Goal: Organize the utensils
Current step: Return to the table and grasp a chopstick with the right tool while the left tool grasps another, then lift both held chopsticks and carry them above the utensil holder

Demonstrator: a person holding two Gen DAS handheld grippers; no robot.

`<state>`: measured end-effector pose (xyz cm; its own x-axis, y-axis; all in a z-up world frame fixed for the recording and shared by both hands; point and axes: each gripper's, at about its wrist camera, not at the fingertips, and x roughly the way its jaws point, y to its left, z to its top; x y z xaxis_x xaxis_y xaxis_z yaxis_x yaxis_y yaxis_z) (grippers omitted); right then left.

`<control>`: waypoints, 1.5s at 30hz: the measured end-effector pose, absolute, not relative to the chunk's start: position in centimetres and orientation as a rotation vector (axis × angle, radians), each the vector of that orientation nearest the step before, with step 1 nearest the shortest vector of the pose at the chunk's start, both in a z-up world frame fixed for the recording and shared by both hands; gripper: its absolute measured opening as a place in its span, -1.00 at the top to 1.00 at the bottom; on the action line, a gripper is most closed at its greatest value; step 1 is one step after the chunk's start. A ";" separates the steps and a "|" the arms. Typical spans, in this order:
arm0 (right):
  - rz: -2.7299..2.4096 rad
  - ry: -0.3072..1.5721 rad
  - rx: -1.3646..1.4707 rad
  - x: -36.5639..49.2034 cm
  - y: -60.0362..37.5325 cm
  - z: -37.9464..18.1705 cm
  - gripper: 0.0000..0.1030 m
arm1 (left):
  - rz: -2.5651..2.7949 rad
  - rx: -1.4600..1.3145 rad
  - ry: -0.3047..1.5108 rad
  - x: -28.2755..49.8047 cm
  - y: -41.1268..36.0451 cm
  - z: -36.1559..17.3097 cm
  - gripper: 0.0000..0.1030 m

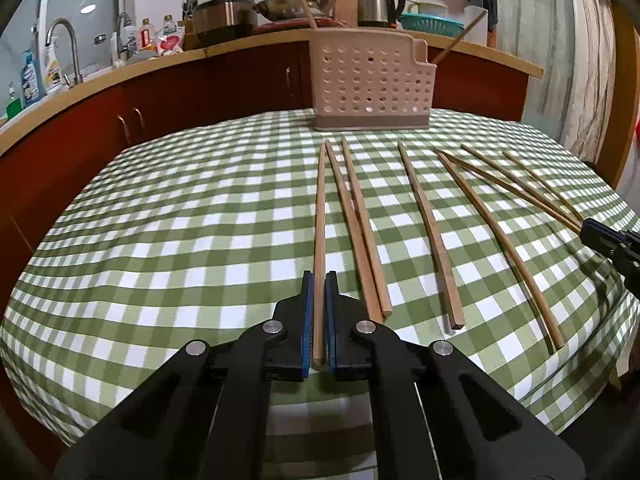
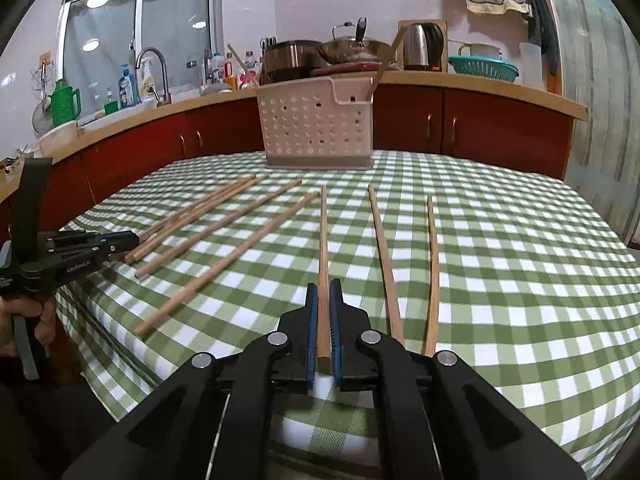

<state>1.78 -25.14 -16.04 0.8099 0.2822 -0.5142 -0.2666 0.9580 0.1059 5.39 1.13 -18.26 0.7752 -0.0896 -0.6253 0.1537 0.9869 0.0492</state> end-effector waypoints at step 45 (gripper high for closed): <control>0.261 0.289 0.049 4.3 -24.7 -2.4 0.87 | -0.143 0.055 0.354 7.2 2.6 -3.5 0.88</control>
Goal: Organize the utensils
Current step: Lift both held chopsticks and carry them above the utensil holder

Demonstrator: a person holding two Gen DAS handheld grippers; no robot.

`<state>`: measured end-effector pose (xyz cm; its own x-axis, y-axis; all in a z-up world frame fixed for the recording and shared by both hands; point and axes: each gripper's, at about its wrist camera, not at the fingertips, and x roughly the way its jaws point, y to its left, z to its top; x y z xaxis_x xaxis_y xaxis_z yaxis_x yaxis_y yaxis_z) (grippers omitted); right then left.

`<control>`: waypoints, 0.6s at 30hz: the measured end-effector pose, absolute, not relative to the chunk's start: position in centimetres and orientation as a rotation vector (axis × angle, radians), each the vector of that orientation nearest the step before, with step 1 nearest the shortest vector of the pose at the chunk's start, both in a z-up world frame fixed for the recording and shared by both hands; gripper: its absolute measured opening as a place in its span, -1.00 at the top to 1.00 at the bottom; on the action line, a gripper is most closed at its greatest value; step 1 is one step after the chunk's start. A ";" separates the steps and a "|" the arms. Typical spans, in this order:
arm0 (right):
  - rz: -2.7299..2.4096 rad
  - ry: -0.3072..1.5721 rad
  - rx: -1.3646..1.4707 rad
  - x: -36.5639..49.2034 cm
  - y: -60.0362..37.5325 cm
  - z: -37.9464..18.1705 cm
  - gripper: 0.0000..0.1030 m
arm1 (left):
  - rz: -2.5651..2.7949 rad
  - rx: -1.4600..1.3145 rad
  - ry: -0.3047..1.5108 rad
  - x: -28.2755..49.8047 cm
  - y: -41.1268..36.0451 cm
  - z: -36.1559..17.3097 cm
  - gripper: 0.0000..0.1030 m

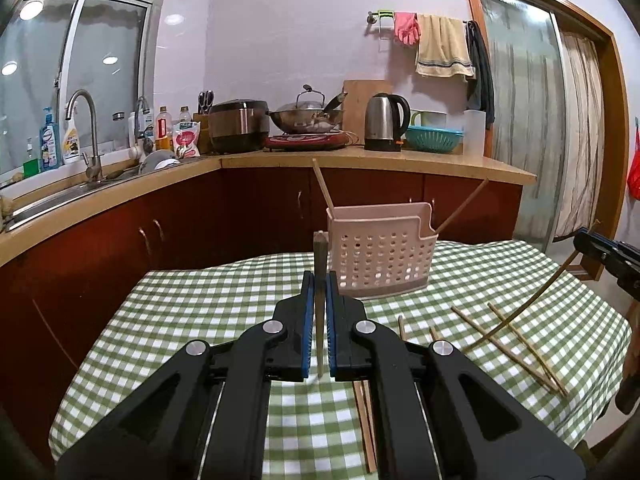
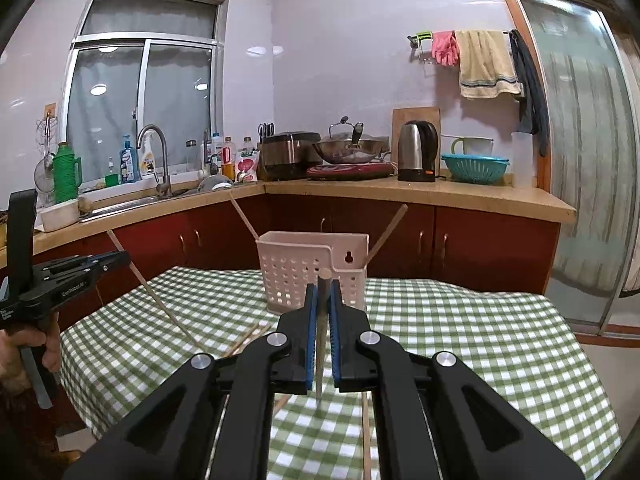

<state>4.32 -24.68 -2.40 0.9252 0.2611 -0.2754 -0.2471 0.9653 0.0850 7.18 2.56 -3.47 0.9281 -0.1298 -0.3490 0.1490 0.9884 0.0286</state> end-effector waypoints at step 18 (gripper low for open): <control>0.299 0.201 0.050 8.2 -24.4 2.4 0.87 | -0.241 0.001 0.275 11.7 2.3 1.9 0.88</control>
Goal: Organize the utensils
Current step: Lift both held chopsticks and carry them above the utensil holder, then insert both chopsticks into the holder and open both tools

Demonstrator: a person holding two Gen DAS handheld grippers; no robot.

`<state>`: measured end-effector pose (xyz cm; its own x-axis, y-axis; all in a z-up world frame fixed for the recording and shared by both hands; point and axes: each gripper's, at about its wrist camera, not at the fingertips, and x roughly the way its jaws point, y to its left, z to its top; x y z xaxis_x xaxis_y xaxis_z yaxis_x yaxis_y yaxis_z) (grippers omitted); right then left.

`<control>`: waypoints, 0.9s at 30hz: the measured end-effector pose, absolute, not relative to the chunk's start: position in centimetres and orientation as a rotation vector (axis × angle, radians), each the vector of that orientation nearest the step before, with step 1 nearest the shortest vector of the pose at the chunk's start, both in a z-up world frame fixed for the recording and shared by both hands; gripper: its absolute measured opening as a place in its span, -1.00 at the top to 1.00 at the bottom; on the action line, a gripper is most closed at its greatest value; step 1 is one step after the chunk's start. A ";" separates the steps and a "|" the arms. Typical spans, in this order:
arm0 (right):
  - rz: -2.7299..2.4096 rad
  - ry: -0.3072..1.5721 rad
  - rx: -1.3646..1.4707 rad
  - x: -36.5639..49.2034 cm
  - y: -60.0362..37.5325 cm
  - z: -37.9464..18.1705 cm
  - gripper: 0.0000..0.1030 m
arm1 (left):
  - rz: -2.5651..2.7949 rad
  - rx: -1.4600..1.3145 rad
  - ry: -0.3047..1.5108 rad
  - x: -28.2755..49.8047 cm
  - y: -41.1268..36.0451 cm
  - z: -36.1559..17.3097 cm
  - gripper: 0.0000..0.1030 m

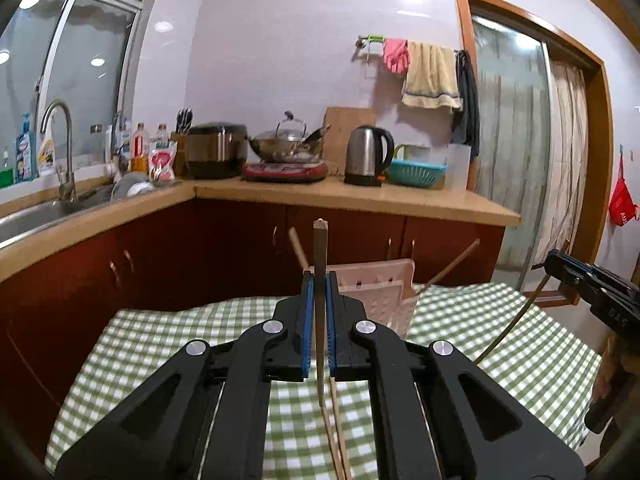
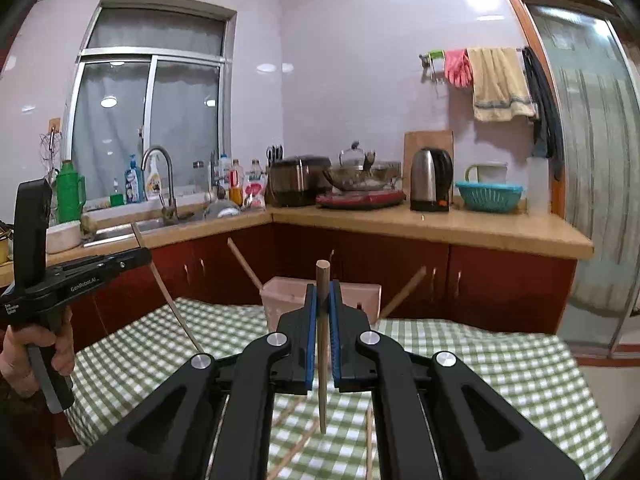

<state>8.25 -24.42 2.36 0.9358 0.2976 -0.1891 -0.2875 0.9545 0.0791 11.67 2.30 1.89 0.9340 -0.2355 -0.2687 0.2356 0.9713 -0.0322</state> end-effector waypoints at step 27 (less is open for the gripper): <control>0.316 0.114 0.077 22.4 -24.2 4.9 0.87 | -0.238 -0.032 0.142 24.9 -2.4 5.9 0.88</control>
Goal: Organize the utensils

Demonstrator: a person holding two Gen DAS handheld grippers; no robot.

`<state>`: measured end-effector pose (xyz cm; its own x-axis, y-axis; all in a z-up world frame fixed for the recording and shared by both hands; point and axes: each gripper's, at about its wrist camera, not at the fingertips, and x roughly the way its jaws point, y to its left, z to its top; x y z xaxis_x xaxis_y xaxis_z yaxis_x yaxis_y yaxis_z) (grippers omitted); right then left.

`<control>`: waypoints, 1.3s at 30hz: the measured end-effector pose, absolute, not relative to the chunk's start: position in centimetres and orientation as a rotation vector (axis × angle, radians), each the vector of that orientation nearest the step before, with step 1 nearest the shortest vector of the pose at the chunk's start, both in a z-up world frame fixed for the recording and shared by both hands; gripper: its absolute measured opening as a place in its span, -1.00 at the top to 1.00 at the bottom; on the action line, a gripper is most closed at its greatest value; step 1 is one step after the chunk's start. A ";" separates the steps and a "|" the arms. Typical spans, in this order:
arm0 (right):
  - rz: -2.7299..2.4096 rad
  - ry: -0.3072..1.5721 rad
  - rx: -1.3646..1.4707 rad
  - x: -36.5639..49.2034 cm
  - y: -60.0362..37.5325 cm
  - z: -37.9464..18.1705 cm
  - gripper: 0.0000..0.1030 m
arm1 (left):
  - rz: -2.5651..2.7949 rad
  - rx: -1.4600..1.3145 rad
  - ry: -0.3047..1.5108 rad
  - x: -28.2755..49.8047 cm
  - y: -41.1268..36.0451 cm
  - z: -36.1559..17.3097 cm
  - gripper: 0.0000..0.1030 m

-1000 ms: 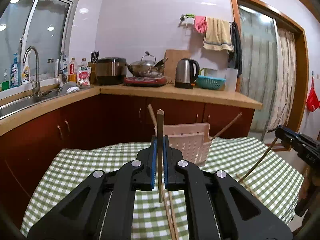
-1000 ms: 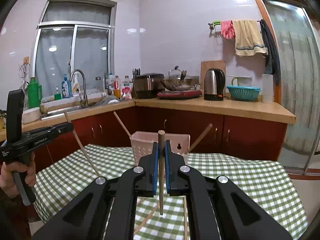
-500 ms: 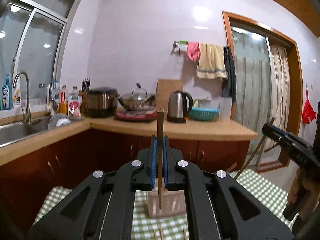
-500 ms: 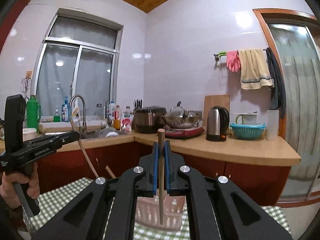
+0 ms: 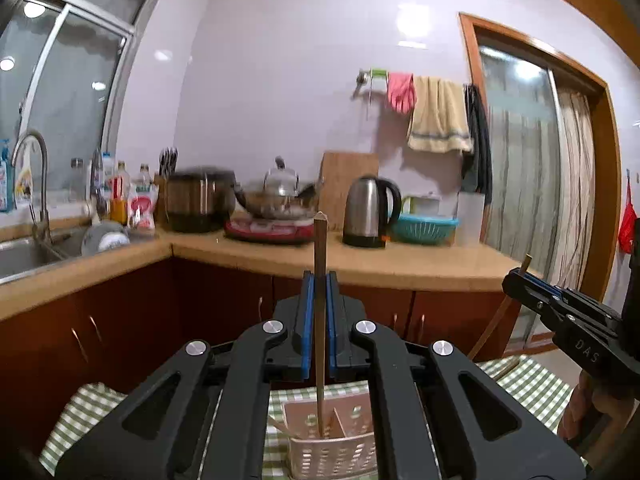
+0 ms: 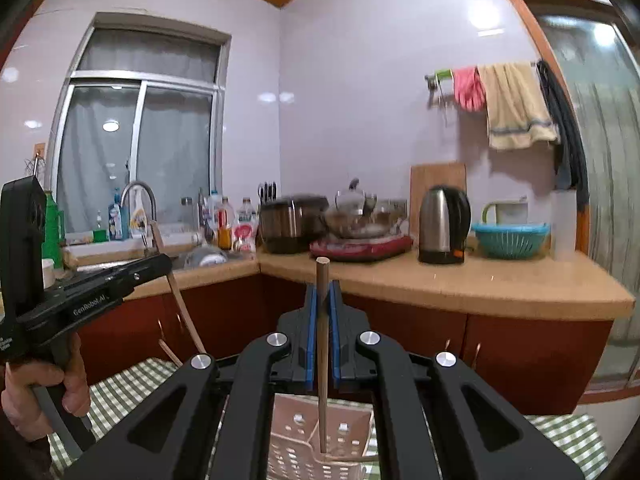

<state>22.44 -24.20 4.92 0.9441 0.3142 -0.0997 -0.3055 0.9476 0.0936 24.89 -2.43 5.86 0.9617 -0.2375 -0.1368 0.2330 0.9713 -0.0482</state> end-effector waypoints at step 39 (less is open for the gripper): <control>0.221 0.180 0.034 13.8 -25.3 2.1 -0.09 | -0.215 -0.089 0.277 17.9 0.0 0.1 -0.33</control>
